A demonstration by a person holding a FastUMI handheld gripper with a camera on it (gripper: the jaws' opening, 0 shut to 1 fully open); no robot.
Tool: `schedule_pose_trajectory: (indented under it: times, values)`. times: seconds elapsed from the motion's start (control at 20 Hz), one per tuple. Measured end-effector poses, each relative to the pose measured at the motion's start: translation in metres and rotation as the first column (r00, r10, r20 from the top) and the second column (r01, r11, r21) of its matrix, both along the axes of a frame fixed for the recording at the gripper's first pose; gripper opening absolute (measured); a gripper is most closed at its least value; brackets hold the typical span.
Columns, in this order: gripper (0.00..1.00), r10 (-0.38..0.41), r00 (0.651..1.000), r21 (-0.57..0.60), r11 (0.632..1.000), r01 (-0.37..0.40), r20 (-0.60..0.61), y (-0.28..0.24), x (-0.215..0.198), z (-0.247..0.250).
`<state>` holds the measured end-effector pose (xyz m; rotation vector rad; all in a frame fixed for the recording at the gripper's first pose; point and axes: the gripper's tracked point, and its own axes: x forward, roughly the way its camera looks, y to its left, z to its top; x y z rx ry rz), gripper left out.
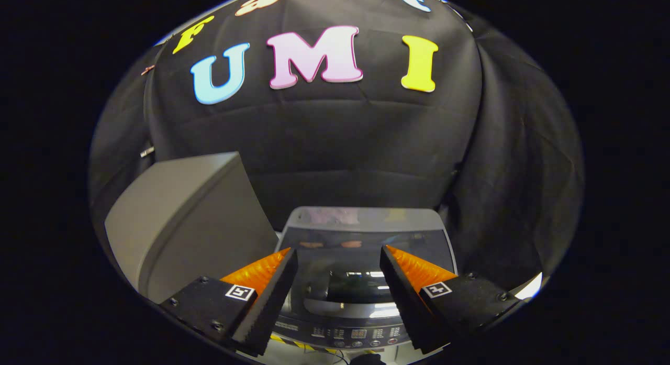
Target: Put the clothes into the washing machine and then close the washing machine lid.
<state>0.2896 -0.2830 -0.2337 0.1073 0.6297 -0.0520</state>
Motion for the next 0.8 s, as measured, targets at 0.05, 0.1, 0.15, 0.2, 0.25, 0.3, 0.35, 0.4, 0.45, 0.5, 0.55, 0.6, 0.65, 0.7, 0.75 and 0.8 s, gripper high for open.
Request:
schedule_pose_trajectory:
  times: [0.05, 0.1, 0.15, 0.2, 0.25, 0.3, 0.35, 0.4, 0.45, 0.5, 0.55, 0.6, 0.65, 0.7, 0.75, 0.8]
  values:
    - [1.00, -0.005, 0.999, 0.009, 1.000, 0.005, 0.035, 0.006, 0.007, 0.012]
    - [1.00, -0.011, 0.997, 0.015, 1.000, 0.010, 0.070, 0.011, 0.010, 0.024]
    - [1.00, -0.017, 0.994, 0.015, 1.000, 0.016, 0.108, 0.015, 0.014, 0.037]
    - [1.00, -0.024, 0.988, 0.018, 1.000, 0.022, 0.153, 0.019, 0.018, 0.052]
    - [1.00, -0.033, 0.977, 0.023, 0.999, 0.029, 0.212, 0.023, 0.024, 0.071]
    - [1.00, -0.035, 0.962, 0.023, 0.999, 0.030, 0.270, 0.026, 0.028, 0.092]
    - [1.00, -0.035, 0.945, 0.019, 0.999, 0.031, 0.326, 0.030, 0.031, 0.108]
    - [1.00, -0.030, 0.927, 0.015, 1.000, 0.027, 0.375, 0.035, 0.031, 0.122]
    - [0.99, -0.024, 0.903, 0.015, 1.000, 0.019, 0.428, 0.043, 0.029, 0.138]
    - [0.99, -0.018, 0.884, 0.016, 1.000, 0.012, 0.467, 0.049, 0.029, 0.148]
    - [0.99, -0.018, 0.868, 0.016, 1.000, 0.012, 0.497, 0.054, 0.029, 0.158]
    - [0.99, -0.017, 0.857, 0.020, 1.000, 0.008, 0.515, 0.059, 0.030, 0.162]
    - [0.99, -0.017, 0.851, 0.023, 1.000, 0.006, 0.524, 0.063, 0.027, 0.164]
    - [0.99, -0.020, 0.849, 0.024, 1.000, 0.008, 0.527, 0.066, 0.024, 0.165]
    - [0.99, -0.022, 0.848, 0.028, 1.000, 0.009, 0.529, 0.072, 0.022, 0.164]
    - [0.99, -0.024, 0.850, 0.033, 0.999, 0.008, 0.527, 0.078, 0.020, 0.163]
